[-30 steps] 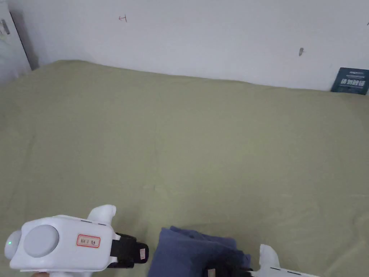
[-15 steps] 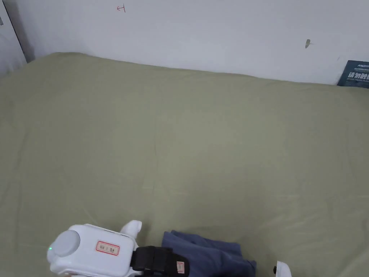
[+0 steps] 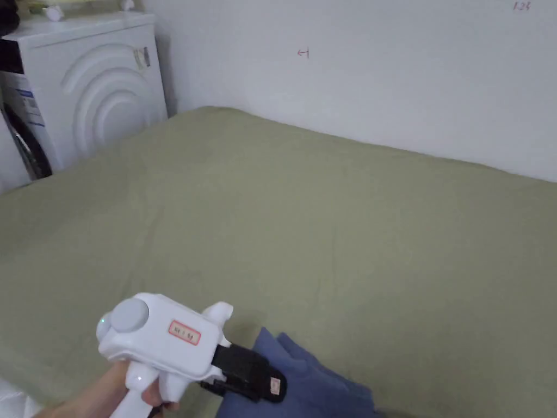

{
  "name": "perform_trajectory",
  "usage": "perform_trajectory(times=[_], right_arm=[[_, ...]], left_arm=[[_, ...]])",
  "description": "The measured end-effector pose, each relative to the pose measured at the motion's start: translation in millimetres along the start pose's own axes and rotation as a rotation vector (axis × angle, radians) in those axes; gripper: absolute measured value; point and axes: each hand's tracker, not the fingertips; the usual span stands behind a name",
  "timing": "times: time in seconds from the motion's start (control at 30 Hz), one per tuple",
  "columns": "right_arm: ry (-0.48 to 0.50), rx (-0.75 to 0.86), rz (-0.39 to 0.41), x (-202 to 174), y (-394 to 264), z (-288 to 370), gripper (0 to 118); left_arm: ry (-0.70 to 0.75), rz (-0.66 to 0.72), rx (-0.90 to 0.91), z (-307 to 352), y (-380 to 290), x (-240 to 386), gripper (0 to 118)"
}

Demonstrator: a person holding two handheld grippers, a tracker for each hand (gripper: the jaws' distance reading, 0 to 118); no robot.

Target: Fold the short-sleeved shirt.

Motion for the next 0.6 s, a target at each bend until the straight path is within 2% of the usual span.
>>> perform_trajectory(times=[0.2,0.33,0.37,0.47,0.5,0.6], right_arm=[[-0.024,0.035,0.024,-11.1,4.2,9.2,0],[-0.093,0.034,0.059,-16.1,4.5,8.8,0],[-0.090,0.031,0.050,-14.7,5.0,8.8,0],[-0.104,0.030,0.045,-12.2,6.9,9.1,0],[-0.110,0.034,0.040,-11.8,7.3,9.6,0],[-0.104,0.050,0.038,-15.3,7.5,14.4,0]], left_arm=[[0.232,-0.001,-0.014,108.6,81.5,-77.8,35],[0.254,0.007,-0.025,131.5,109.9,-101.9,36],[0.257,0.001,-0.034,133.4,113.8,-103.1,45],[0.272,-0.096,0.012,139.7,116.6,-96.7,103],[0.307,-0.113,0.044,143.6,117.4,-93.3,108],[0.356,-0.085,0.125,162.0,120.1,-87.5,108]])
